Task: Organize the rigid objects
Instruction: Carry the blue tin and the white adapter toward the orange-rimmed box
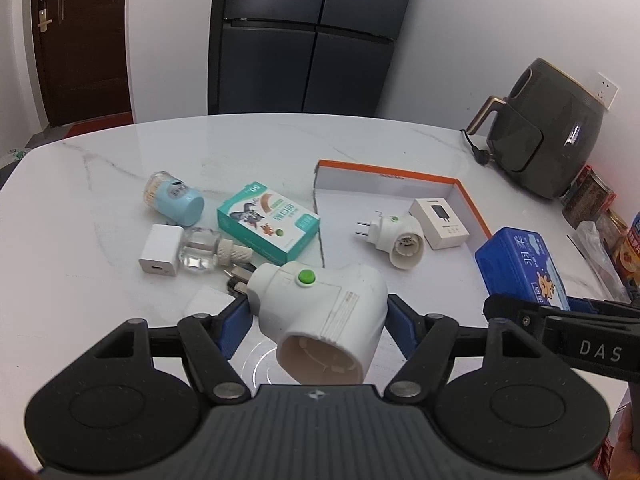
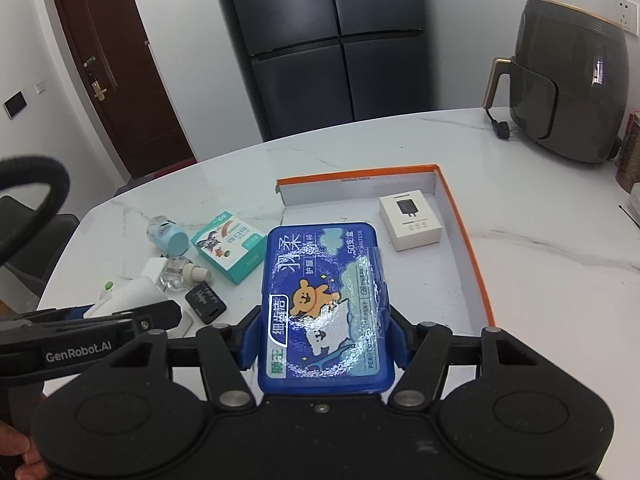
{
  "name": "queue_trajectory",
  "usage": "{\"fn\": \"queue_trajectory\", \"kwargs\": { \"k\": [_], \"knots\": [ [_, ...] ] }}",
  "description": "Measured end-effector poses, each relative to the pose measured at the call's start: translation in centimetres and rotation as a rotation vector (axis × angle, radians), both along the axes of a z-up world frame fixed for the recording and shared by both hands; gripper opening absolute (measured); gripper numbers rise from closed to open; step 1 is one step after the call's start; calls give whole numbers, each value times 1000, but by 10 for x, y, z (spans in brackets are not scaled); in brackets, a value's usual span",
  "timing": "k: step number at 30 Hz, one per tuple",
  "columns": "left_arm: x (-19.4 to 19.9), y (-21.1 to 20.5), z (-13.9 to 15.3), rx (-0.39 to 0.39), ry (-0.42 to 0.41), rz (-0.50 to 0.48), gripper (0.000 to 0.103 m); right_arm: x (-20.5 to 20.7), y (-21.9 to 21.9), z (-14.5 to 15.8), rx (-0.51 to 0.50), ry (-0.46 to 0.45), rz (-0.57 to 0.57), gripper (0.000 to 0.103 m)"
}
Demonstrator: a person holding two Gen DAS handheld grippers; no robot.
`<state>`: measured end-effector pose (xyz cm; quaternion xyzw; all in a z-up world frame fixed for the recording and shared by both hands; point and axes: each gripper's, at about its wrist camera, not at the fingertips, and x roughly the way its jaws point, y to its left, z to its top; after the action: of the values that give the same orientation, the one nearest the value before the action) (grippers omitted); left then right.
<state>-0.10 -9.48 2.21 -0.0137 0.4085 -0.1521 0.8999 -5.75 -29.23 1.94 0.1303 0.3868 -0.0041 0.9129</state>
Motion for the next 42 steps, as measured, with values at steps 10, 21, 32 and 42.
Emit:
{"fn": "queue_trajectory", "kwargs": {
  "k": [10,21,32,42],
  "knots": [
    [-2,-22,-3,1,7,-36,73,-3,-17,-1,3,-1,-28,73],
    [-3,-41,-6,4,11,-54,73,-1,-35,-3,7,-1,-45,73],
    [-1,-50,-7,10,12,-46,73,5,-45,-7,9,0,-37,73],
    [4,-57,-6,14,6,-34,73,12,-53,-6,-8,-3,-27,73]
  ]
}}
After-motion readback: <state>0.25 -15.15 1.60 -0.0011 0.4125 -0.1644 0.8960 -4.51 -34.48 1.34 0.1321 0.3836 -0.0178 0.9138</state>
